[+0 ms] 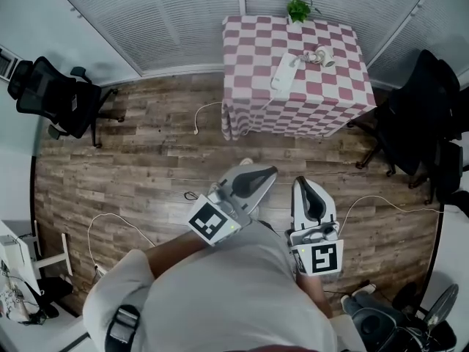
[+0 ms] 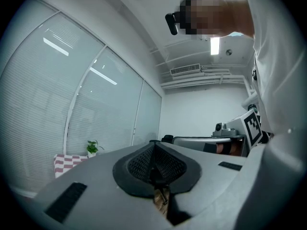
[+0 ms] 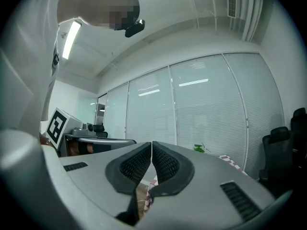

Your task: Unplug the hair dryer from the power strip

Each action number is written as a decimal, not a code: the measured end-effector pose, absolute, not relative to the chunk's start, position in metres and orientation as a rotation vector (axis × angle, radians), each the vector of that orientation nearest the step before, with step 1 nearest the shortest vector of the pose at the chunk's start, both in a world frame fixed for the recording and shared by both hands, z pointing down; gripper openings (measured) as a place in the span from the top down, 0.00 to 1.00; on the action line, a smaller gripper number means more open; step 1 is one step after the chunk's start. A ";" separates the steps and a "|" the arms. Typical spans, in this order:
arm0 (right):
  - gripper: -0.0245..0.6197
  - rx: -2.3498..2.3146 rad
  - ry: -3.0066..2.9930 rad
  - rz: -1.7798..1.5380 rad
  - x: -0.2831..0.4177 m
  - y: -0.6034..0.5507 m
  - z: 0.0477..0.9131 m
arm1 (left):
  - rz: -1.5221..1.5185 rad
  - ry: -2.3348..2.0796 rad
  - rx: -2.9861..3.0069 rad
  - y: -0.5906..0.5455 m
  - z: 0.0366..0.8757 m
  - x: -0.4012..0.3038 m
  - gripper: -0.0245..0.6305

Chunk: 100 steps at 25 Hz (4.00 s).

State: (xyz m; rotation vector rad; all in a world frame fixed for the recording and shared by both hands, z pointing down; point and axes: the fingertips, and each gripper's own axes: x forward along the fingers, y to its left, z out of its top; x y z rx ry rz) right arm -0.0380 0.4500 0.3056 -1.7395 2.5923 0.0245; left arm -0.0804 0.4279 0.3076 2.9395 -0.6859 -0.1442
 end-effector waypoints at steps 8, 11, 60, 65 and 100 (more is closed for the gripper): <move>0.91 -1.733 2.610 0.045 -0.044 0.401 0.304 | -0.164 -0.676 2.934 0.381 0.309 -0.081 0.92; 0.91 -1.738 2.607 0.049 -0.047 0.376 0.303 | -0.175 -0.680 2.936 0.355 0.308 -0.085 0.92; 0.91 -1.859 2.598 -0.070 -0.002 0.113 0.332 | -0.068 -0.531 2.900 0.092 0.342 -0.039 0.92; 0.91 -1.854 2.589 -0.080 0.037 0.088 0.335 | -0.051 -0.557 2.899 0.067 0.343 -0.005 0.92; 0.91 -1.716 2.712 -0.117 0.135 -0.039 0.354 | 0.196 -0.739 2.990 -0.055 0.372 0.083 0.92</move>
